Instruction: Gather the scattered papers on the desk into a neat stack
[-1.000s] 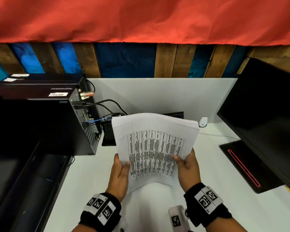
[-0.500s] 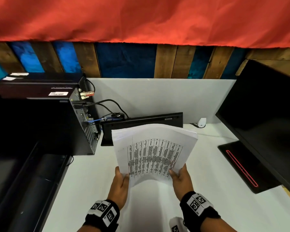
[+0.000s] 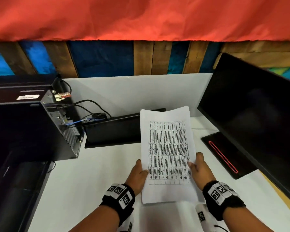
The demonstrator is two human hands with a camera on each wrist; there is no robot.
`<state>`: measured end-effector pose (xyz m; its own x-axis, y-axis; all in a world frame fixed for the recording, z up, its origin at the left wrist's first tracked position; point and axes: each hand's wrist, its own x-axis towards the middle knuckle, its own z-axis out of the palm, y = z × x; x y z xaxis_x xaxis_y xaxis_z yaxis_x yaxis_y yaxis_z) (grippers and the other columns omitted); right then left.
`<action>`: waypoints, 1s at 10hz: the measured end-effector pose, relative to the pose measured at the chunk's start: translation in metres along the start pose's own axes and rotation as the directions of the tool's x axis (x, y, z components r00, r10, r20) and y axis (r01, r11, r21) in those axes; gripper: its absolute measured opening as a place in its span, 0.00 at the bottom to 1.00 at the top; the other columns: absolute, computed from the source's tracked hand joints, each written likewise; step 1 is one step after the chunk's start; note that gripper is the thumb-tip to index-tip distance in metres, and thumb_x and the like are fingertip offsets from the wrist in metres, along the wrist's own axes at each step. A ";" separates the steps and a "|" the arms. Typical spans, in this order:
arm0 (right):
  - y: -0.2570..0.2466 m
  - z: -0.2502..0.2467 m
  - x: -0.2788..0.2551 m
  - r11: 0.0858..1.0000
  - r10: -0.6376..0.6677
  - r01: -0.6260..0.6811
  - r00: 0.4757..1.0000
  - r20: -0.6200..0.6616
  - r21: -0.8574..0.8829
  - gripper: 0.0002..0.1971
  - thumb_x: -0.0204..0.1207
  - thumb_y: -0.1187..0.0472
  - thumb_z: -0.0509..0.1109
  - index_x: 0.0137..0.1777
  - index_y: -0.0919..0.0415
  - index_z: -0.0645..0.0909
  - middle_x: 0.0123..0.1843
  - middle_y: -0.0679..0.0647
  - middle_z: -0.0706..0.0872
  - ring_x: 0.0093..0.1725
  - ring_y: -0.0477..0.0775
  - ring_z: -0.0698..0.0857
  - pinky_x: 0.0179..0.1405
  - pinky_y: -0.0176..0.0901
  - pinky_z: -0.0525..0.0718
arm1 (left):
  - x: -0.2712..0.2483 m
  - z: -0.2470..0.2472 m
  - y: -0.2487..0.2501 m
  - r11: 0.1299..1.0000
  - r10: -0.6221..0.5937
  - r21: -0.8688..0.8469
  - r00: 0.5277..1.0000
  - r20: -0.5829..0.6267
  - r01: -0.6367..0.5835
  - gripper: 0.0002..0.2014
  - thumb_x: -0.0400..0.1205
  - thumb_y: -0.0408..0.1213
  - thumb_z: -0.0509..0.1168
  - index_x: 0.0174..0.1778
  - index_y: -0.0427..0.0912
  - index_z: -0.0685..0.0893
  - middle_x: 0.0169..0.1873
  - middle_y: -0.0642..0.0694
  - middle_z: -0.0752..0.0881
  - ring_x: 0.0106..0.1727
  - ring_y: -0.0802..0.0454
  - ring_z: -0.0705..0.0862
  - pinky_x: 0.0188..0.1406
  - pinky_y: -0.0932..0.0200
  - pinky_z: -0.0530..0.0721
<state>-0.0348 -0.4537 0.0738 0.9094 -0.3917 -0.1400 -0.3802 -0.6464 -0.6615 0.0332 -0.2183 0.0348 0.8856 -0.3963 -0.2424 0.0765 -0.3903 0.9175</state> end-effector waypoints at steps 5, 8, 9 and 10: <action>0.109 -0.027 -0.005 0.924 0.375 -0.359 0.918 0.127 -0.132 0.25 0.85 0.51 0.54 0.79 0.61 0.59 0.71 0.67 0.79 0.70 0.65 0.78 0.68 0.50 0.73 | 0.004 0.125 -0.005 0.920 -0.390 0.081 0.918 0.076 0.384 0.09 0.83 0.30 0.54 0.59 0.34 0.69 0.50 0.41 0.78 0.48 0.48 0.77 0.48 0.54 0.79; 0.121 -0.031 -0.028 0.866 0.452 -0.399 0.882 0.132 -0.302 0.23 0.82 0.51 0.57 0.74 0.57 0.61 0.62 0.64 0.86 0.62 0.64 0.84 0.60 0.49 0.79 | -0.010 0.124 0.008 0.922 -0.364 0.134 0.931 -0.028 0.364 0.11 0.82 0.39 0.61 0.56 0.37 0.70 0.60 0.39 0.84 0.52 0.47 0.82 0.47 0.61 0.76; 0.116 -0.035 -0.032 0.821 0.441 -0.355 0.892 0.102 -0.447 0.28 0.78 0.42 0.57 0.74 0.56 0.60 0.67 0.60 0.81 0.66 0.62 0.82 0.63 0.52 0.78 | -0.014 0.107 0.003 0.910 -0.353 0.224 0.935 -0.026 0.350 0.16 0.82 0.48 0.62 0.54 0.40 0.66 0.54 0.40 0.84 0.49 0.46 0.86 0.42 0.58 0.82; 0.108 -0.043 -0.025 0.822 0.377 -0.320 0.926 0.029 -0.471 0.35 0.76 0.35 0.57 0.77 0.54 0.59 0.73 0.58 0.72 0.71 0.62 0.74 0.66 0.58 0.77 | -0.021 0.082 -0.010 0.904 -0.330 0.296 0.944 0.021 0.310 0.19 0.80 0.53 0.62 0.58 0.45 0.68 0.48 0.42 0.84 0.49 0.43 0.88 0.46 0.50 0.84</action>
